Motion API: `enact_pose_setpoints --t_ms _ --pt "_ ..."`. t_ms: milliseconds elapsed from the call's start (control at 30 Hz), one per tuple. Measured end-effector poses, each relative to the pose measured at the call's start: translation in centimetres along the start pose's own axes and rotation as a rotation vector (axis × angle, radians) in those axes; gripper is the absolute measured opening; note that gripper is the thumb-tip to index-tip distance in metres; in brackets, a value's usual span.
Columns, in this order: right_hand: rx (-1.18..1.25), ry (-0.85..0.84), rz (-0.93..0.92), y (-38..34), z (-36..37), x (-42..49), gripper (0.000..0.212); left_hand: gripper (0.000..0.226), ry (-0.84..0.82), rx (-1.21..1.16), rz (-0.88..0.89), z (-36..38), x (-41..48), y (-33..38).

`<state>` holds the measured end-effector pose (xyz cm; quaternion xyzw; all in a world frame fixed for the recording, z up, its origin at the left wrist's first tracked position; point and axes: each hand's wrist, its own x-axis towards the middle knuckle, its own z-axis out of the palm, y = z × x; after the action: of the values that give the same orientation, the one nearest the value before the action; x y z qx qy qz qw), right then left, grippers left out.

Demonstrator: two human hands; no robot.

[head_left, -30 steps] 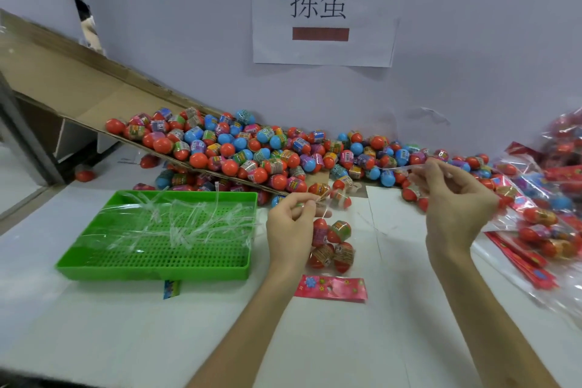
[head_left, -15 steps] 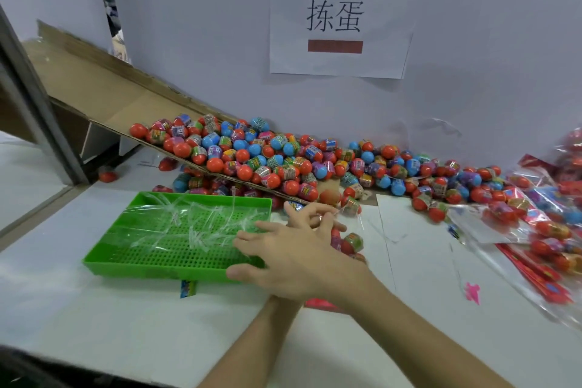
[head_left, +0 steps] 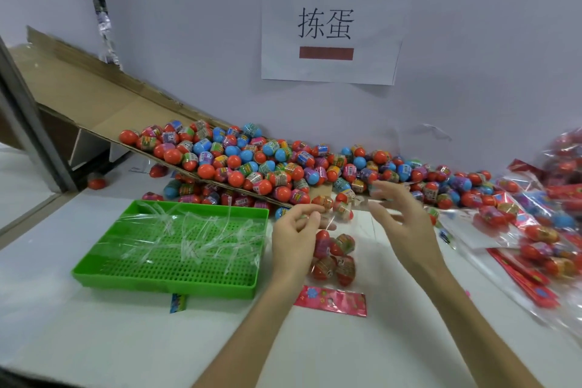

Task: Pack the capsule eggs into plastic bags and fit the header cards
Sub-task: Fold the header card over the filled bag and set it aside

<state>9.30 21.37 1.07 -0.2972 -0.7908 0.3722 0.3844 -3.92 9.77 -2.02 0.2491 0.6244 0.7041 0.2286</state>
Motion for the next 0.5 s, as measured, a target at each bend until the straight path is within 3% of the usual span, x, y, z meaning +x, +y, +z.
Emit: enact_pose_setpoints --t_ms 67,133,200,300,500 --pt "0.134 -0.075 0.234 1.0 -0.5 0.0 0.047 0.016 0.016 -0.016 0.0 -0.1 0.1 0.1" --pt "0.199 -0.198 0.342 1.7 -0.5 0.0 0.054 0.015 0.019 -0.061 -0.056 -0.2 0.1 0.2" --pt "0.197 -0.232 0.353 1.8 -0.1 -0.3 0.038 0.015 0.026 -0.128 -0.11 -0.2 0.1 0.4" --pt "0.21 -0.146 0.332 1.9 0.5 -0.4 0.009 0.014 0.014 -0.179 -0.164 -0.1 0.0 0.8" --pt "0.292 -0.13 0.374 1.8 0.6 -0.5 0.01 0.018 -0.012 -0.206 -0.175 0.1 -0.2 0.9"
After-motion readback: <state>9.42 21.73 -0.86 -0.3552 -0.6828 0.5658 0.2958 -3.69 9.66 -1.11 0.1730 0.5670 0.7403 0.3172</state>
